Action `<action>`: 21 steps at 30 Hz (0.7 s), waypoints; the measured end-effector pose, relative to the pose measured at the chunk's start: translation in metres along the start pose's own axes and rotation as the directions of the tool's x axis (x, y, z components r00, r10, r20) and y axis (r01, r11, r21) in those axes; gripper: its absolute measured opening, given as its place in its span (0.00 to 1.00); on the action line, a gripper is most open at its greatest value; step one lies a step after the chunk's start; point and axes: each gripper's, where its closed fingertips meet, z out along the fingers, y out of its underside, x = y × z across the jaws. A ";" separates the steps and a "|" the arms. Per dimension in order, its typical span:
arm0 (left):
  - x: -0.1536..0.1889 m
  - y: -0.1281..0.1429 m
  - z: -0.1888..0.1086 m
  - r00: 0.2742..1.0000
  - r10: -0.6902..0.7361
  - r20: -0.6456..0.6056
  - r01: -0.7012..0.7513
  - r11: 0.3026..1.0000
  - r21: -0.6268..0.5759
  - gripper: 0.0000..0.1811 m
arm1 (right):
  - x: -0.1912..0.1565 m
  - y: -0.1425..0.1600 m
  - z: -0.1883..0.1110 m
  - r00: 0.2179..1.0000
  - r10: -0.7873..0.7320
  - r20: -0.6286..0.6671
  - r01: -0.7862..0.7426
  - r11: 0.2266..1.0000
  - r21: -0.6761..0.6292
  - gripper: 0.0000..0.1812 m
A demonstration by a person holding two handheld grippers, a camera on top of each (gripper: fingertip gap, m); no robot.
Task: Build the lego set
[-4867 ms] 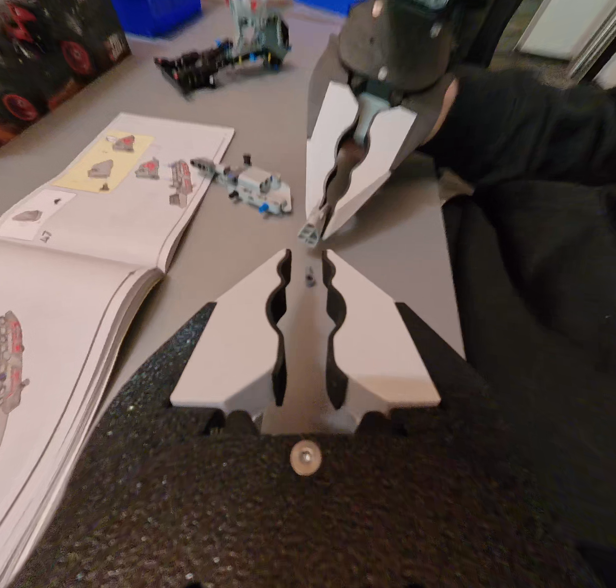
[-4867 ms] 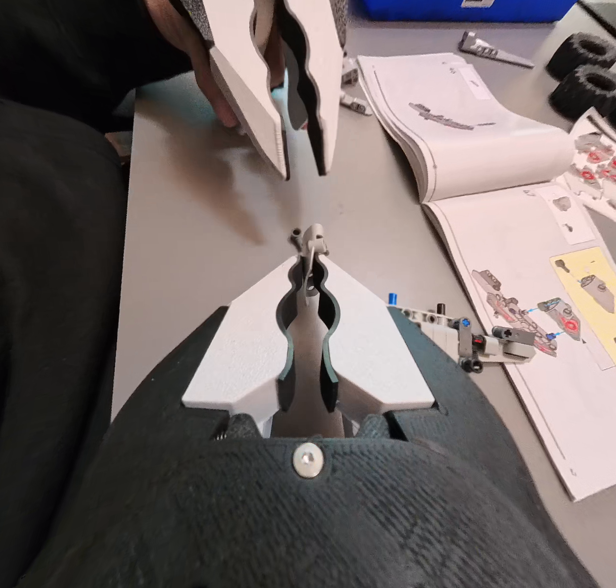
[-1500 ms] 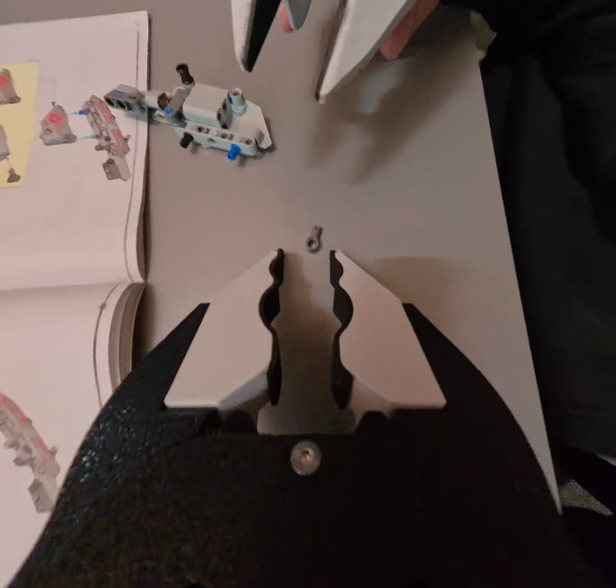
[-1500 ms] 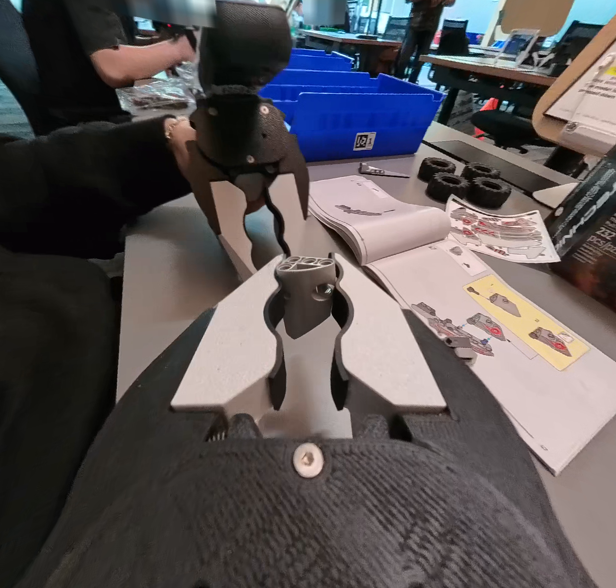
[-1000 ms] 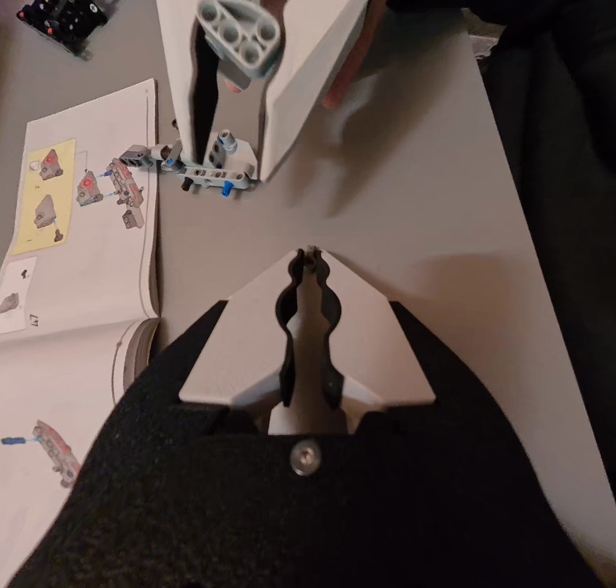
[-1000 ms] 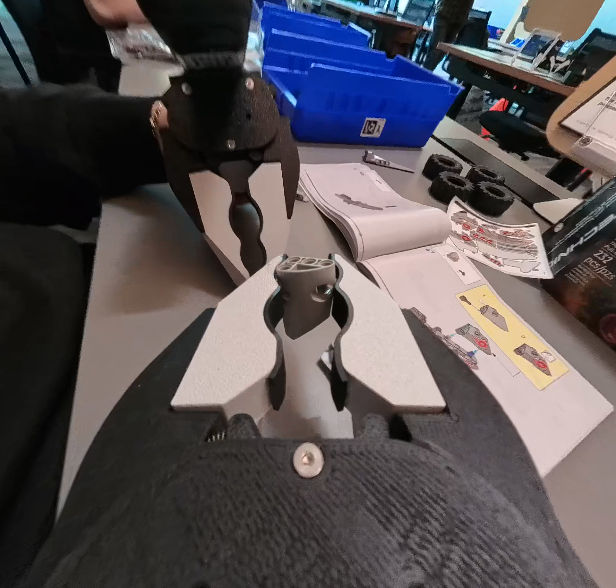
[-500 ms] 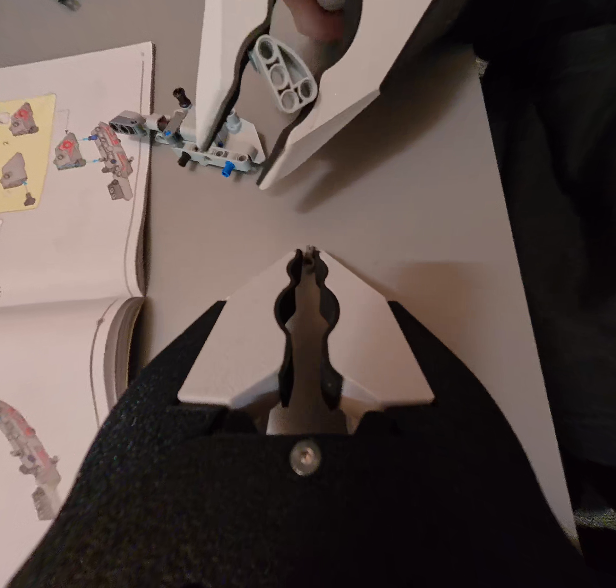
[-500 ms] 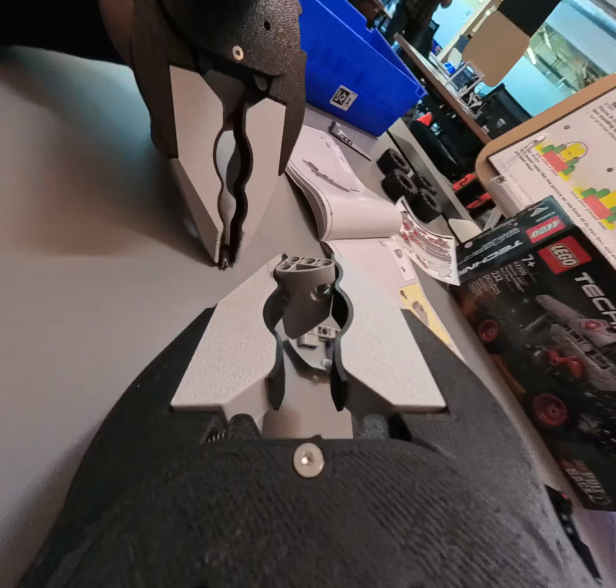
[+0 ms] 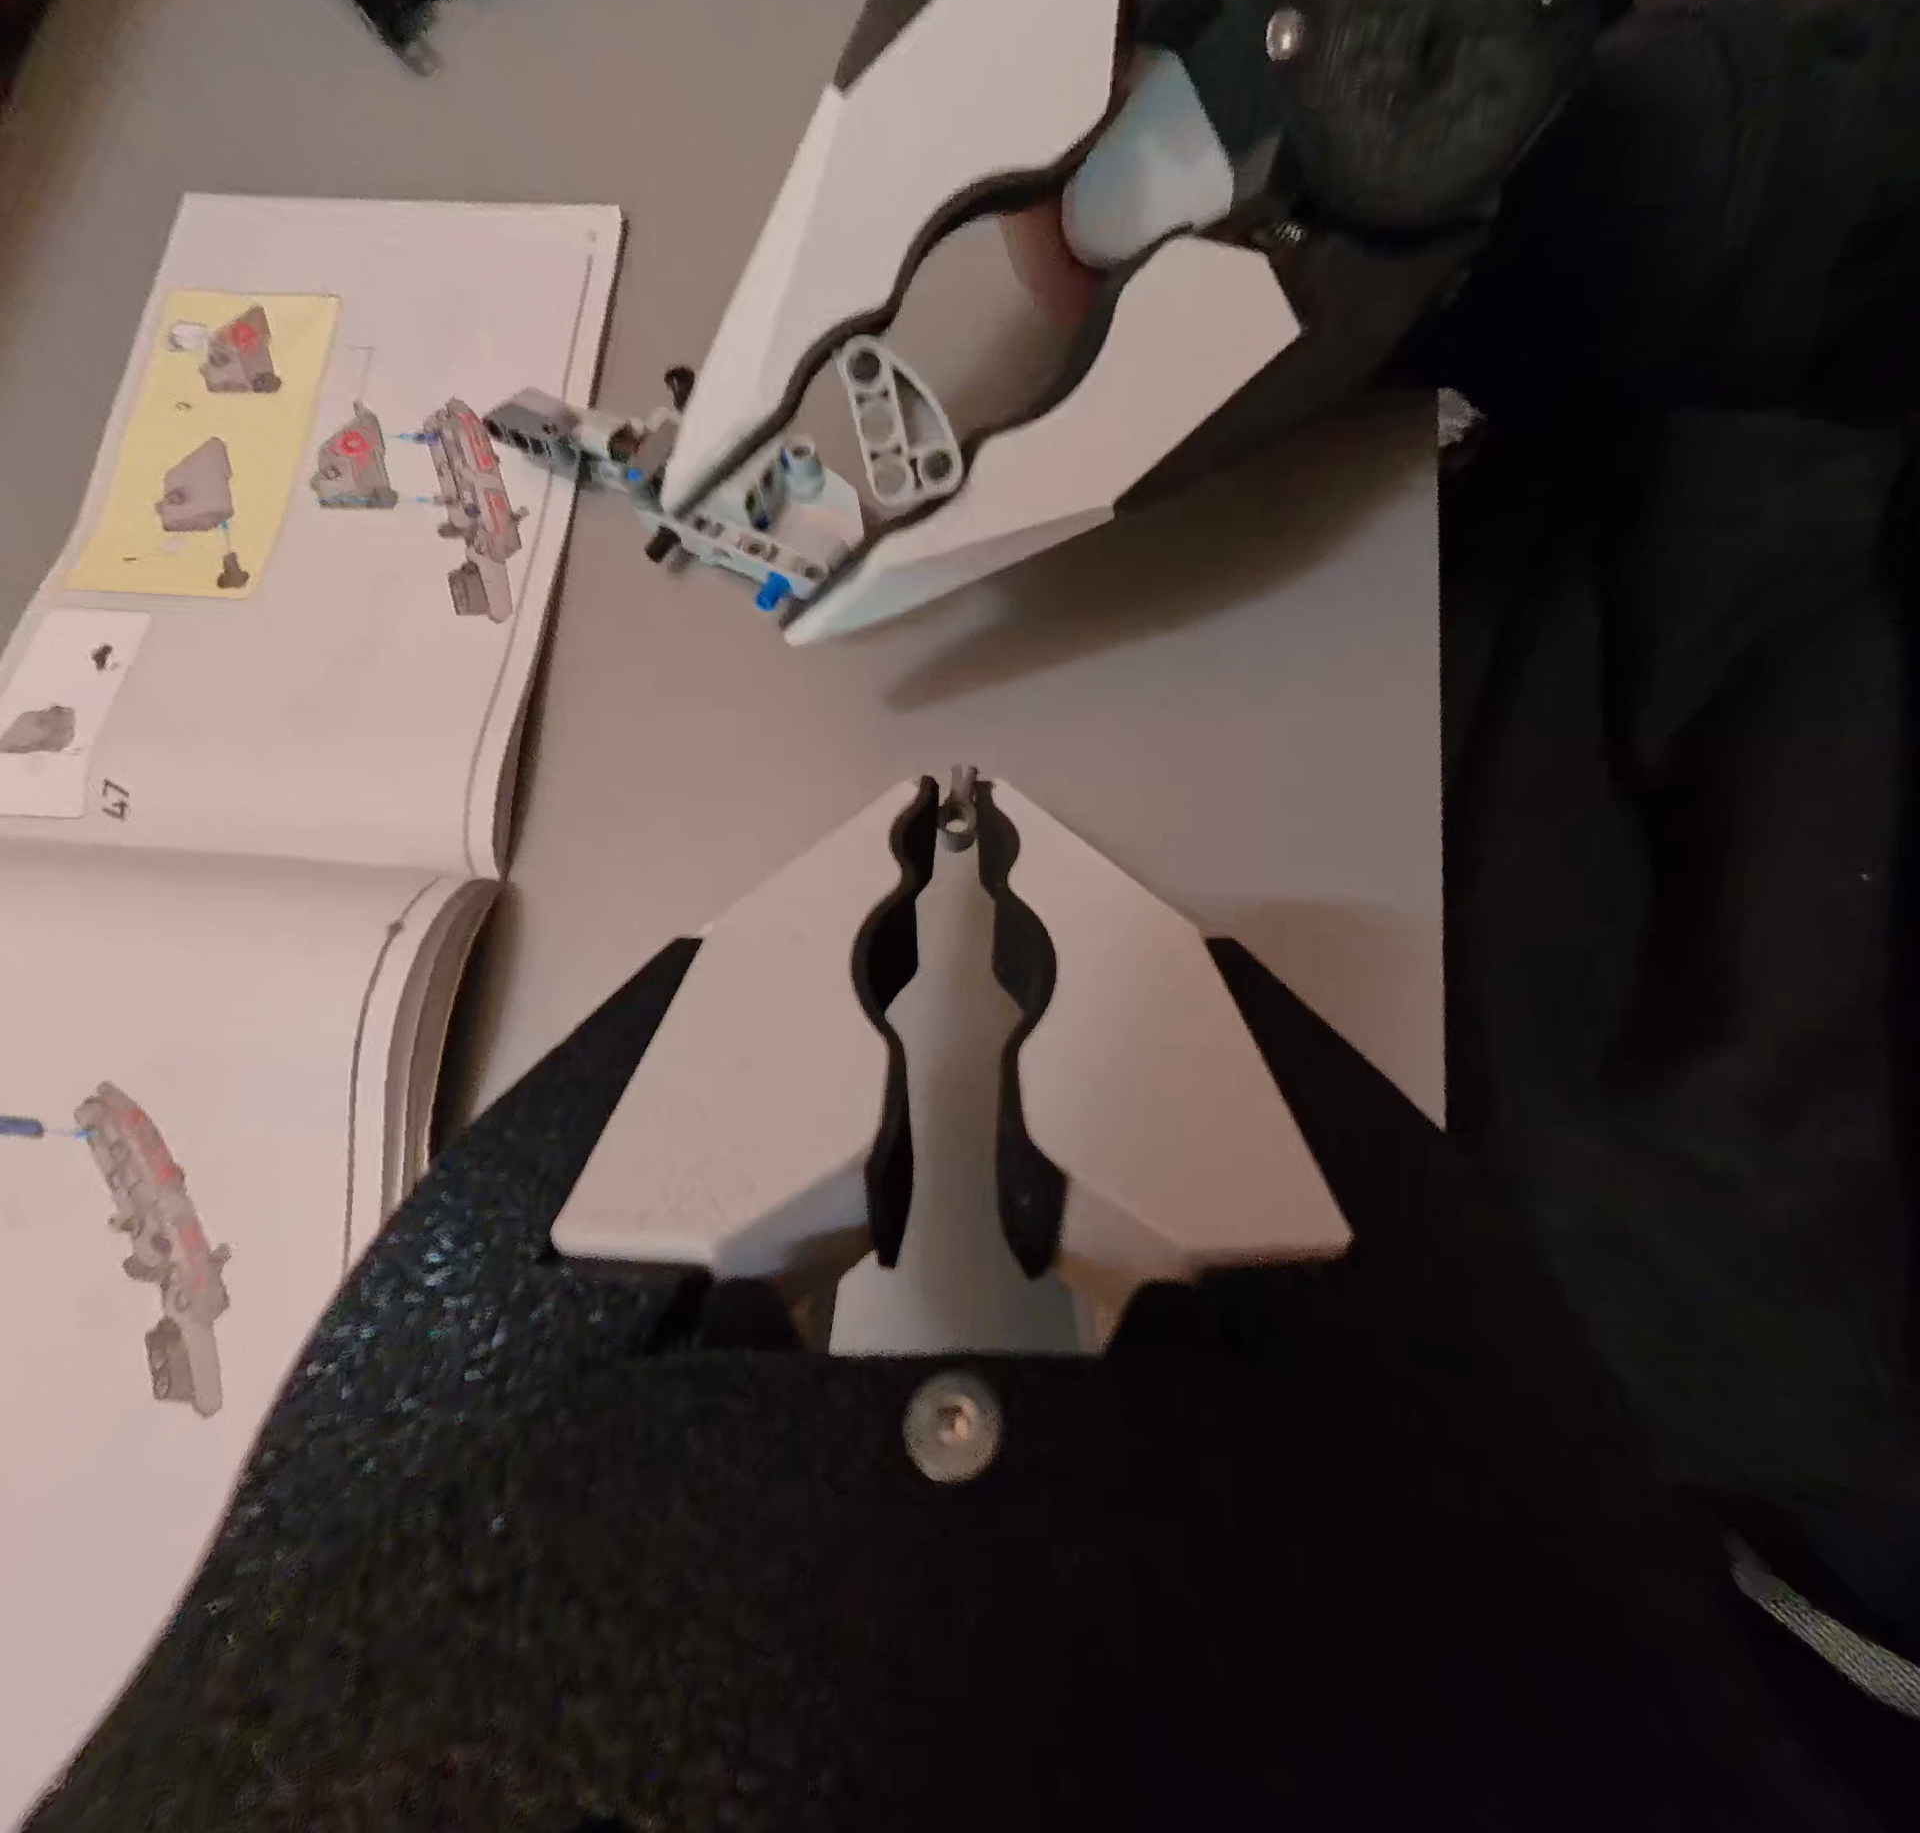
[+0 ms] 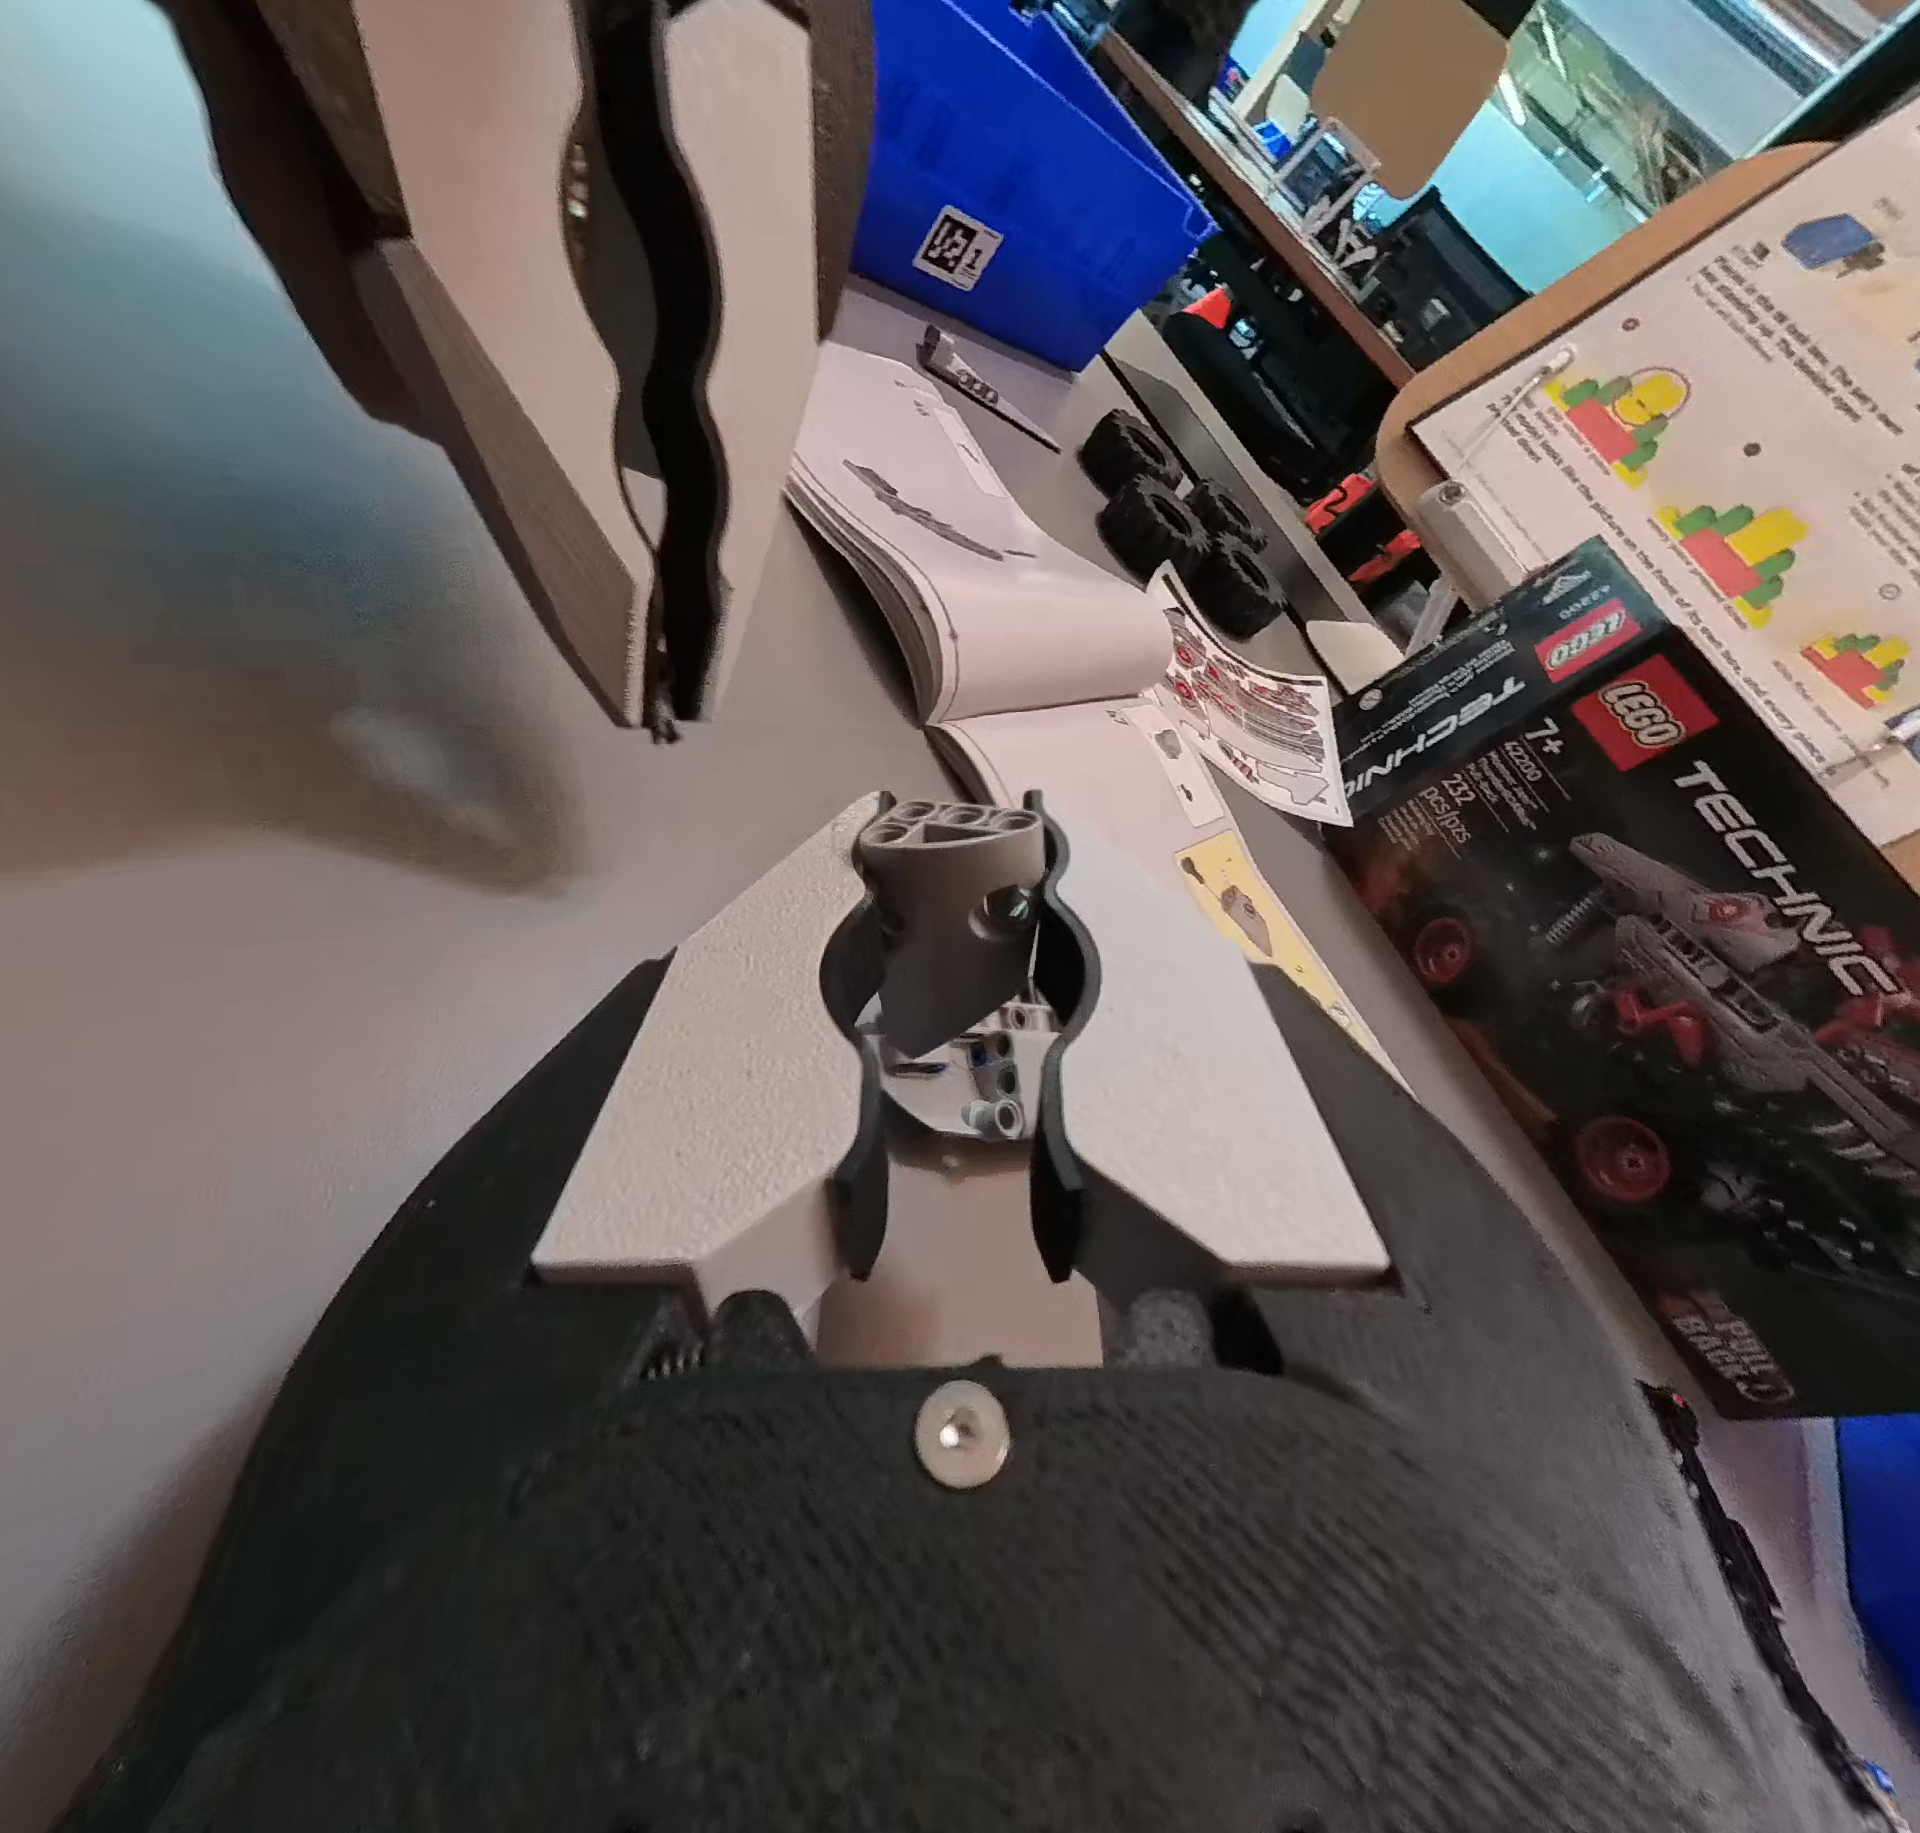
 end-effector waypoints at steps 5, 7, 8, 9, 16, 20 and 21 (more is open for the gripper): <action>0.004 0.031 -0.001 0.998 -0.054 -0.011 0.051 0.982 -0.182 0.02 | 0.007 0.005 0.000 0.999 0.011 -0.035 -0.012 1.000 -0.022 0.12; 0.004 0.037 -0.003 1.000 -0.026 0.002 0.026 0.972 -0.232 0.02 | 0.007 0.005 0.000 0.999 0.006 -0.040 -0.007 1.000 -0.022 0.12; 0.004 0.039 -0.006 1.000 -0.008 0.014 0.011 0.967 -0.256 0.02 | 0.006 0.004 0.000 0.999 0.003 -0.038 -0.004 1.000 -0.021 0.12; 0.003 0.041 -0.009 0.999 0.019 0.034 -0.009 0.961 -0.278 0.03 | 0.006 0.004 0.000 0.999 0.003 -0.035 -0.004 1.000 -0.020 0.12; 0.003 0.068 -0.029 0.978 0.202 0.060 -0.144 0.847 -0.511 0.03 | 0.001 0.005 0.001 1.000 -0.018 -0.017 0.018 1.000 -0.026 0.12; 0.003 0.071 -0.019 0.987 0.155 0.041 -0.114 0.859 -0.499 0.03 | 0.000 0.005 0.001 1.000 -0.024 -0.010 0.024 0.999 -0.026 0.12; 0.003 0.070 -0.018 0.989 0.143 0.036 -0.108 0.870 -0.480 0.03 | 0.000 0.005 0.001 1.000 -0.023 -0.011 0.023 0.999 -0.023 0.12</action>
